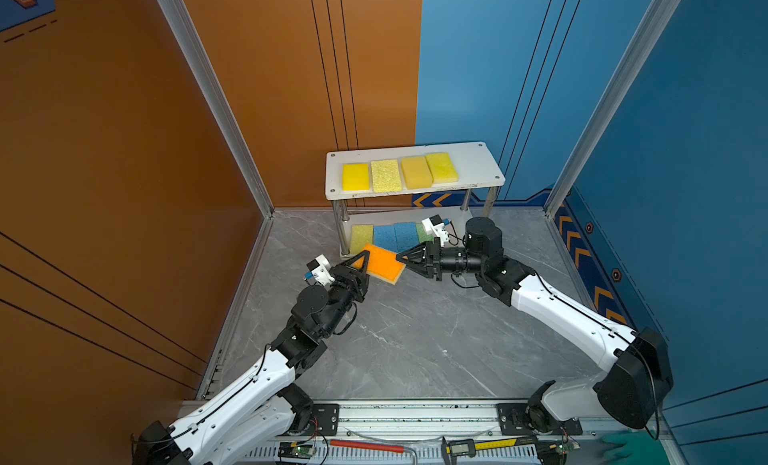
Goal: Place and organize the cleaning sponges onto the shelf
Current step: 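Close the right gripper on the orange sponge while the left gripper opens, then lift the orange sponge to the top shelf with the right gripper while the left withdraws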
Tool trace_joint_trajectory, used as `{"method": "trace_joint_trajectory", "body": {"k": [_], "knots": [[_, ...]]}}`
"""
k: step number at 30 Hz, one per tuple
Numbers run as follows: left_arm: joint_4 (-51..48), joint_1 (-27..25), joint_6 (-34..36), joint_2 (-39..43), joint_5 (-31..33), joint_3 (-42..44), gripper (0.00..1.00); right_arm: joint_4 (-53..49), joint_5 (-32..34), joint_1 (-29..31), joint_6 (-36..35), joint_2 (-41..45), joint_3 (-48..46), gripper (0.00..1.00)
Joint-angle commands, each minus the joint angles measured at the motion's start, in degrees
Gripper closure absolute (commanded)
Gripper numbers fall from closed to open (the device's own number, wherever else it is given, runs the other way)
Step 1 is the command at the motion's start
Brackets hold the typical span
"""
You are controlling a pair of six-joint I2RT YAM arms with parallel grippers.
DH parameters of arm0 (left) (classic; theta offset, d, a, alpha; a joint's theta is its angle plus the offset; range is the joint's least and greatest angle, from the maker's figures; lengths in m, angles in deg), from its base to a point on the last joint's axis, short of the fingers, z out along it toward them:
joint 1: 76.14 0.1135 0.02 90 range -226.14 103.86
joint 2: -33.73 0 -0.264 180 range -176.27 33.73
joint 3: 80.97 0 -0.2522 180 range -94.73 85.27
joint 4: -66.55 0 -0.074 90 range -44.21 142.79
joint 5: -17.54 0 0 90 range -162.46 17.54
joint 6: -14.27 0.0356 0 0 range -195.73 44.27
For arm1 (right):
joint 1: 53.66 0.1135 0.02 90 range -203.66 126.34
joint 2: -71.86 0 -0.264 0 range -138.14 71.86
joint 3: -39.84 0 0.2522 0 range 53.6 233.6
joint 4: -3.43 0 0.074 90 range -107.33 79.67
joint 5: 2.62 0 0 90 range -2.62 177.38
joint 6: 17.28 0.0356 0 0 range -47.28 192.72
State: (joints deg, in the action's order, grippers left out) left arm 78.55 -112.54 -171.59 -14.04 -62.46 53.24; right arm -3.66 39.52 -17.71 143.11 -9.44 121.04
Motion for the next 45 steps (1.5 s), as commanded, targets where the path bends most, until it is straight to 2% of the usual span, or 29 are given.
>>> {"method": "trace_joint_trajectory", "body": {"k": [1,3,4,5,6,12,17,22,29,34,37,45], "knots": [[0.22,0.1,-0.03,-0.44,-0.66,0.65,0.66,2.03,-1.63,-0.24,-0.48,0.56,-0.37,0.78],[0.17,0.12,-0.38,-0.66,-0.77,0.79,0.45,2.03,-1.54,-0.38,-0.48,0.65,-0.54,0.78],[0.19,0.25,-0.59,-0.82,-0.96,0.8,0.3,2.02,-1.54,-0.35,-0.44,0.71,-0.55,0.78],[0.19,0.2,-0.74,-0.92,-1.13,0.75,0.09,2.02,-1.54,-0.47,-0.48,0.71,-0.63,0.78],[0.17,0.26,-0.82,-1.08,-1.28,0.83,0.02,1.96,-1.54,-0.51,-0.46,0.78,-0.6,0.78],[0.17,0.37,0.07,-1.76,-2.38,-0.22,0.02,1.98,-1.45,-0.84,-0.5,0.94,-0.93,0.78],[-0.04,1.38,2.88,-2.99,-7.16,-2.18,0.02,1.94,-1.01,-1.44,-0.48,1.23,-1.56,0.79],[-5.79,1.6,5.58,-0.83,-8.51,-3.1,0.02,0.22,-0.92,-3.8,-0.75,3.24,-3.17,0.78],[-24.04,3.41,13.06,4.94,-9.19,-7.9,0.02,-10.26,-2.25,-12.35,-6.16,11.04,-7.58,0.78],[-25.18,4.17,12.32,6.78,-9.55,-5.57,0.02,-10.46,-4.8,-21.76,-3.08,17.25,-10.25,0.78],[-24.79,4.23,11.74,6.73,-9.9,-4.54,0.02,-10.63,-5.91,-25.57,-1.59,19.13,-7.67,0.78],[-26.09,4.59,12.0,5.44,-12.93,-4.18,0.02,-12.09,-5.45,-29.19,-1.07,17.35,6.73,0.79]]}}
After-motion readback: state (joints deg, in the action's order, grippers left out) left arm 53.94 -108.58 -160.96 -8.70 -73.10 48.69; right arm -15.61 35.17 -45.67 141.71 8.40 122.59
